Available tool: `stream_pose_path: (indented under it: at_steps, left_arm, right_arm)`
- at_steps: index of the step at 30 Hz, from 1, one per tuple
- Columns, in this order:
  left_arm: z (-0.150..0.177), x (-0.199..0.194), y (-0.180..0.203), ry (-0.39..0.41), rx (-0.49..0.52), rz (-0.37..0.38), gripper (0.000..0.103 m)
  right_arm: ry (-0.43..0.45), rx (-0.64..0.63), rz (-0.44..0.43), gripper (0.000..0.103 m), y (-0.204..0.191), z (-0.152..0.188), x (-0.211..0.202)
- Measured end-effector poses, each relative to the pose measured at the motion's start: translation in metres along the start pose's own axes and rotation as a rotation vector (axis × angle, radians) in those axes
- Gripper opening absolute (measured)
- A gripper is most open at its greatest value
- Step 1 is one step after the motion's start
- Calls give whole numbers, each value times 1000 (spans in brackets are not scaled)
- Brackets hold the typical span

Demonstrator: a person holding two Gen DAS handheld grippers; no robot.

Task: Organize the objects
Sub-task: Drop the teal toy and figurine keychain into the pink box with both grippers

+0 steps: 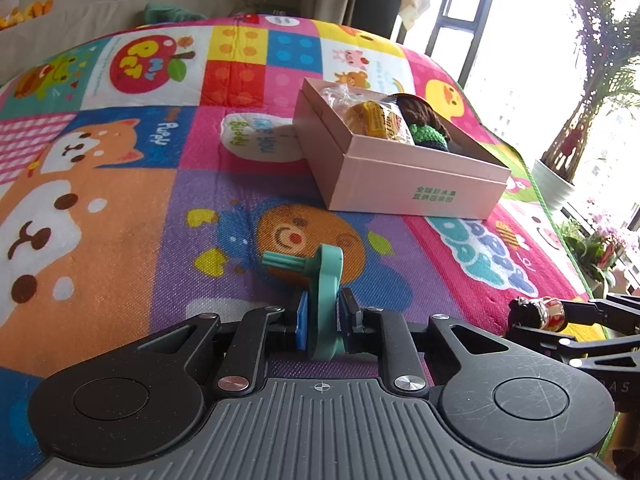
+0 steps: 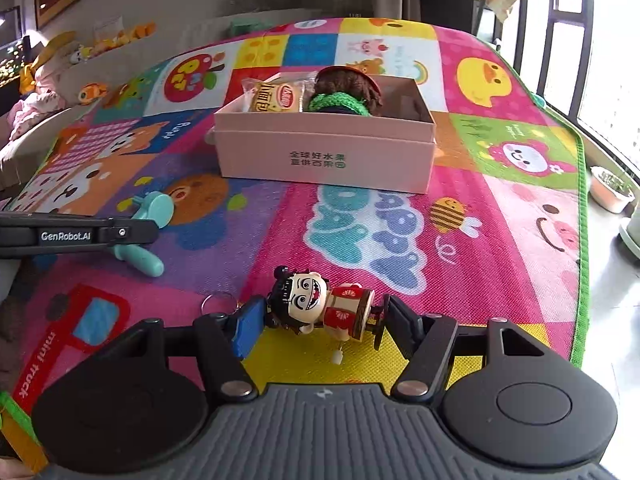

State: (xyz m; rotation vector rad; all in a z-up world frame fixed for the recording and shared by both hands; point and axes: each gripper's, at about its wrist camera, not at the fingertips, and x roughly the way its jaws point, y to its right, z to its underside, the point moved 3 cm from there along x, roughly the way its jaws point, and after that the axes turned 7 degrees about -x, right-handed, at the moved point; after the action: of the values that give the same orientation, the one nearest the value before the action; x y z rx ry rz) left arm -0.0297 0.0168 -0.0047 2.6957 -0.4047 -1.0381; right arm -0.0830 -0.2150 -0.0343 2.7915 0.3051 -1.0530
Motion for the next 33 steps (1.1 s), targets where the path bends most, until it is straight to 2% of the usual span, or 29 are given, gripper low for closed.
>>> stream_pose_path:
  at_steps: [9, 14, 18, 26, 30, 33]
  left_arm:
    - [0, -2, -3, -2, -19, 12, 19]
    - [0, -4, 0, 1, -28, 4, 16]
    - [-7, -10, 9, 20, 2, 32, 13]
    - [-52, -26, 49, 131, 128, 67, 13]
    - [-95, -20, 73, 133, 107, 134, 13]
    - [-136, 4, 95, 116, 59, 182, 13]
  right_arm:
    - [48, -26, 7, 65, -5, -7, -6]
    - [99, -9, 12, 65, 6, -14, -20]
    - [157, 16, 20, 65, 21, -19, -36]
    - [248, 98, -14, 65, 46, -21, -51]
    - [262, 110, -46, 65, 47, -21, -44]
    - [272, 113, -61, 65, 49, -21, -36]
